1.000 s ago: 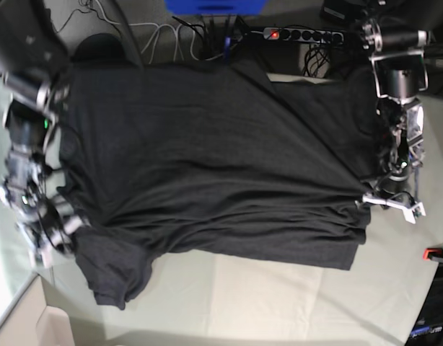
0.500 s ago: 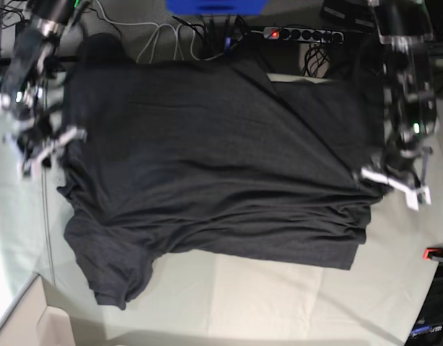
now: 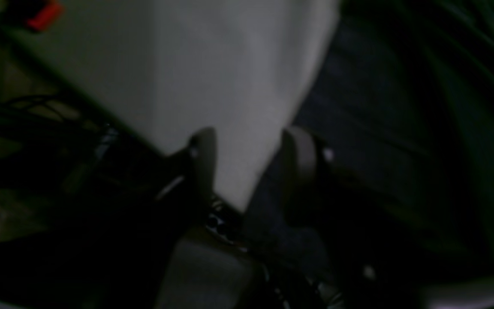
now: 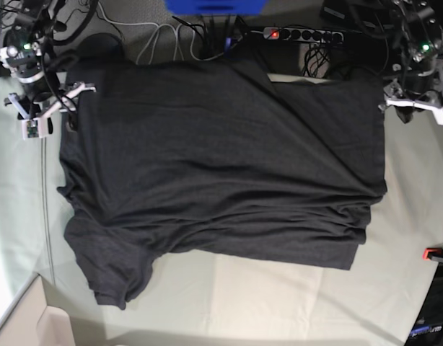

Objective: Layout the t-shirt on the table in an organized manner, then fold the t-shirt properly
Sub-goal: 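Grasp the shirt's collar-end corners with both grippers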

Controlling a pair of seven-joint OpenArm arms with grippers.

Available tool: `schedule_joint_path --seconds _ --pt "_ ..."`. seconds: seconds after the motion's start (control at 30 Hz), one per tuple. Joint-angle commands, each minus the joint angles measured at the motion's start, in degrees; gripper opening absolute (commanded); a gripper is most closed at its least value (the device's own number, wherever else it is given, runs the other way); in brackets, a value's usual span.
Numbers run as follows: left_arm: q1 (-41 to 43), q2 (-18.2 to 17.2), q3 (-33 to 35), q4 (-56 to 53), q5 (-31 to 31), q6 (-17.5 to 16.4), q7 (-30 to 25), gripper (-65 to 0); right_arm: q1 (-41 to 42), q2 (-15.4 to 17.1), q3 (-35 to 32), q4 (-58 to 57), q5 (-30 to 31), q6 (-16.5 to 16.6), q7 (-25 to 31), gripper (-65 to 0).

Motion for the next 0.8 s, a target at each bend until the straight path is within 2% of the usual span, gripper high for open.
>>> schedule_joint_path --seconds 0.0,0.17,0.23,0.33,0.4,0.7,0.77 --pt "0.9 -0.4 0.0 -0.8 -0.4 -0.4 -0.2 -35.6 -0.3 0.5 0.2 0.9 1.0 0.1 1.5 -32.1" --pt "1.2 0.0 0.3 -5.3 -0.4 -0.5 -0.2 -23.5 -1.1 0.2 0.2 0.9 1.0 0.1 1.5 -32.1" --pt "1.2 0.1 0.3 -6.2 -0.4 -1.9 -0.2 -21.0 -1.1 0.2 0.2 0.9 1.0 0.1 1.5 -32.1" --pt "1.1 0.1 0.2 -8.8 -0.1 -8.8 -0.2 -21.0 -1.1 0.2 0.2 0.9 1.0 0.1 1.5 -32.1" --pt "0.7 0.1 0.0 -10.0 0.1 -11.0 -0.2 -21.0 -1.1 0.2 0.2 0.9 1.0 0.1 1.5 -32.1" --pt "-0.1 -0.2 0.3 -13.5 0.1 -11.5 -0.4 -21.2 -2.2 0.2 0.2 0.9 1.0 0.1 1.5 -32.1" --pt "-1.0 -0.4 0.3 -15.3 0.1 -11.7 -0.3 -24.0 -2.2 0.2 0.2 0.9 1.0 0.1 1.5 -32.1"
